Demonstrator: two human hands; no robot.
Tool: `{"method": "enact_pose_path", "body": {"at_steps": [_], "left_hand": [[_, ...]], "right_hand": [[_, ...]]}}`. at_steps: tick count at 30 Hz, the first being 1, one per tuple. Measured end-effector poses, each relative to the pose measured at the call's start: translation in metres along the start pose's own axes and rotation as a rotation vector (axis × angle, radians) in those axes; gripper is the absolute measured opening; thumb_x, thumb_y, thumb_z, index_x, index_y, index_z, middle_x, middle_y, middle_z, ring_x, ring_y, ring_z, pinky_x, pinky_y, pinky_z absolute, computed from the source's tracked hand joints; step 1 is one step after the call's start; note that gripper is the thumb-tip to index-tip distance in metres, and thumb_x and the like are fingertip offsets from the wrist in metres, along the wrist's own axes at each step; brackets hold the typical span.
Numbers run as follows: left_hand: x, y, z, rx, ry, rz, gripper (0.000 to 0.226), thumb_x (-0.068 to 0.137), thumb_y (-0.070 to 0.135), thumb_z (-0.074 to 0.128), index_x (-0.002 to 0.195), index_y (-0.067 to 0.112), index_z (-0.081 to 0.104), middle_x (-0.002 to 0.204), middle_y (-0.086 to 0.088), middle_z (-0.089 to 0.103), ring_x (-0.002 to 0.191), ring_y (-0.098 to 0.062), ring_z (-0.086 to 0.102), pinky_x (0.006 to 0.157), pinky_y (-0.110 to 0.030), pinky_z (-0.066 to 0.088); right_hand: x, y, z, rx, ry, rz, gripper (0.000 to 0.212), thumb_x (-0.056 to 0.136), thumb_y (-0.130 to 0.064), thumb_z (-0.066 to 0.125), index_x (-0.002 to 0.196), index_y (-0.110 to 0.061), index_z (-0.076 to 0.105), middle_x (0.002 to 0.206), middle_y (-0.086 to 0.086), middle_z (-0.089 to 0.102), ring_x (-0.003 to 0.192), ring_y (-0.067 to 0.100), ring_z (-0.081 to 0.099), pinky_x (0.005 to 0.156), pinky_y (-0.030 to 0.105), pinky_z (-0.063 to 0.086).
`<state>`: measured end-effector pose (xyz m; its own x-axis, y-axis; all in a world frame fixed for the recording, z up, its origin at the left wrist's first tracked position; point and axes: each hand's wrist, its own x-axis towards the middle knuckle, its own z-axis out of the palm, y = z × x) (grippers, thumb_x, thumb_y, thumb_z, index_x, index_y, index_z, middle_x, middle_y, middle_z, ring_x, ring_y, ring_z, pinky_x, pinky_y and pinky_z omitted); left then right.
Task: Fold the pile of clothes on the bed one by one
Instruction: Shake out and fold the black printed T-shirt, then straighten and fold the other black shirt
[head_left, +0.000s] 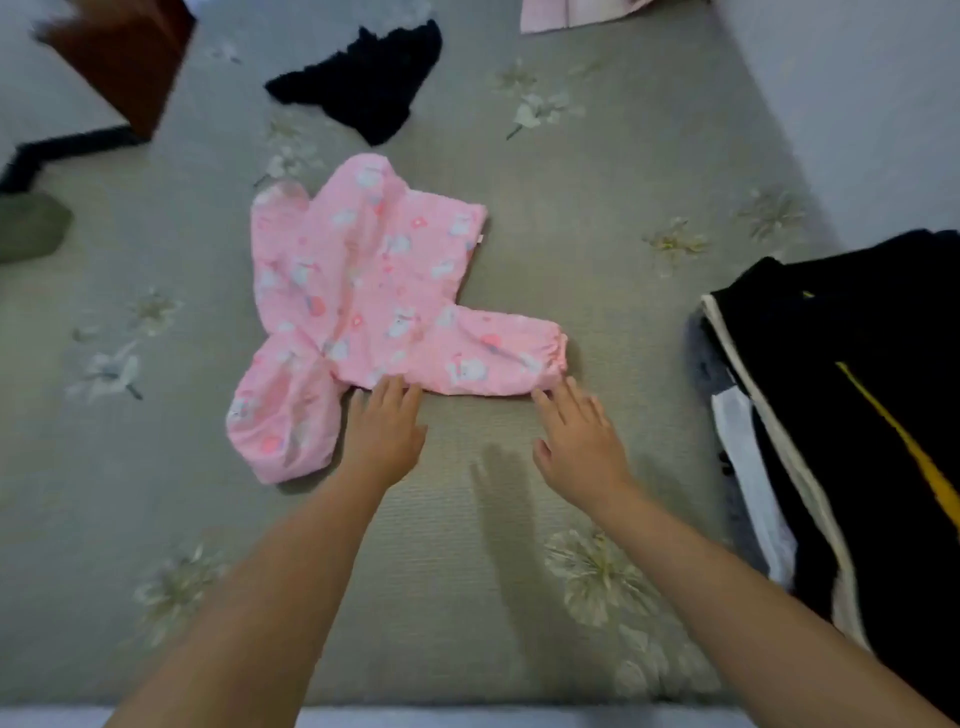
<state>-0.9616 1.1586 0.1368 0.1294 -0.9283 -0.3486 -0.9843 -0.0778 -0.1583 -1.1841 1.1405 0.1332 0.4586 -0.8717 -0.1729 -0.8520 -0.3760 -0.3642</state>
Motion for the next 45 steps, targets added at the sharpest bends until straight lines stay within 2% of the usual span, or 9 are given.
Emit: {"method": "enact_pose_path", "body": {"at_steps": [2, 5, 6, 11, 17, 24, 32, 39, 45], "left_hand": [[-0.017, -0.053, 0.014, -0.061, -0.014, -0.102, 0.059, 0.094, 0.038, 0.038, 0.144, 0.016, 0.016, 0.153, -0.003, 0.013, 0.141, -0.02, 0.01, 0.112, -0.043, 0.011], [-0.035, -0.133, 0.029, -0.059, 0.011, -0.18, 0.058, 0.094, 0.04, 0.038, 0.144, 0.019, 0.018, 0.152, -0.003, 0.017, 0.141, -0.02, 0.013, 0.111, -0.04, 0.015], [-0.04, -0.158, 0.032, -0.067, 0.023, -0.184, 0.056, 0.094, 0.04, 0.038, 0.143, 0.019, 0.021, 0.151, -0.004, 0.019, 0.139, -0.02, 0.016, 0.109, -0.038, 0.018], [-0.064, -0.264, 0.018, -0.171, 0.139, -0.19, 0.042, 0.093, 0.031, 0.043, 0.132, 0.017, 0.042, 0.134, -0.006, 0.044, 0.124, -0.022, 0.04, 0.096, -0.033, 0.033], [-0.113, -0.364, -0.018, -0.19, 0.282, -0.254, 0.044, 0.094, 0.033, 0.04, 0.135, 0.017, 0.039, 0.139, -0.006, 0.041, 0.129, -0.021, 0.035, 0.101, -0.035, 0.031], [-0.244, -0.499, -0.005, -0.178, 0.299, -0.629, 0.049, 0.094, 0.038, 0.038, 0.139, 0.018, 0.032, 0.143, -0.007, 0.033, 0.132, -0.023, 0.028, 0.103, -0.037, 0.027], [-0.434, -0.693, 0.078, -0.225, 0.206, -1.057, 0.047, 0.095, 0.035, 0.036, 0.138, 0.019, 0.031, 0.144, -0.006, 0.032, 0.134, -0.023, 0.026, 0.104, -0.037, 0.027], [-0.565, -0.879, 0.134, -0.192, 0.204, -1.222, 0.042, 0.095, 0.031, 0.036, 0.134, 0.016, 0.037, 0.143, -0.009, 0.035, 0.135, -0.028, 0.024, 0.105, -0.04, 0.028], [-0.557, -1.005, 0.145, -0.242, 0.217, -1.189, 0.041, 0.095, 0.032, 0.037, 0.131, 0.015, 0.04, 0.141, -0.005, 0.037, 0.133, -0.025, 0.027, 0.104, -0.039, 0.027]], "right_hand": [[0.019, -0.041, 0.011, -0.044, -0.026, -0.049, 0.061, 0.091, -0.026, 0.044, 0.145, -0.01, 0.021, 0.153, 0.012, 0.014, 0.142, 0.025, 0.009, 0.114, 0.036, 0.009], [0.048, -0.106, 0.022, -0.084, 0.017, -0.12, 0.059, 0.077, -0.016, 0.067, 0.129, 0.0, 0.048, 0.137, 0.023, 0.044, 0.13, 0.04, 0.037, 0.103, 0.049, 0.032], [0.057, -0.129, 0.025, -0.081, 0.014, -0.122, 0.057, 0.076, -0.015, 0.067, 0.128, 0.001, 0.049, 0.135, 0.023, 0.045, 0.128, 0.041, 0.038, 0.102, 0.05, 0.033], [0.099, -0.253, 0.027, -0.019, 0.063, -0.161, 0.049, 0.091, -0.024, 0.051, 0.134, -0.003, 0.043, 0.144, 0.017, 0.036, 0.134, 0.034, 0.03, 0.103, 0.042, 0.031], [0.125, -0.404, 0.012, -0.192, 0.07, -0.378, 0.049, 0.093, -0.035, 0.041, 0.137, -0.013, 0.036, 0.143, 0.006, 0.036, 0.13, 0.025, 0.032, 0.098, 0.038, 0.032], [0.121, -0.602, 0.037, -0.3, 0.011, -0.721, 0.05, 0.095, -0.042, 0.035, 0.137, -0.015, 0.034, 0.143, 0.007, 0.036, 0.13, 0.026, 0.033, 0.104, 0.04, 0.029], [0.058, -0.876, 0.142, -0.294, -0.086, -1.058, 0.053, 0.096, -0.044, 0.032, 0.142, -0.017, 0.026, 0.152, 0.003, 0.02, 0.14, 0.024, 0.015, 0.11, 0.04, 0.017], [0.015, -1.111, 0.226, -0.265, -0.14, -1.114, 0.052, 0.097, -0.043, 0.031, 0.143, -0.019, 0.024, 0.153, 0.003, 0.019, 0.141, 0.024, 0.013, 0.112, 0.042, 0.017], [0.05, -1.211, 0.262, -0.274, -0.15, -1.068, 0.051, 0.096, -0.043, 0.032, 0.141, -0.018, 0.029, 0.149, 0.002, 0.025, 0.139, 0.023, 0.018, 0.11, 0.039, 0.021]]}}
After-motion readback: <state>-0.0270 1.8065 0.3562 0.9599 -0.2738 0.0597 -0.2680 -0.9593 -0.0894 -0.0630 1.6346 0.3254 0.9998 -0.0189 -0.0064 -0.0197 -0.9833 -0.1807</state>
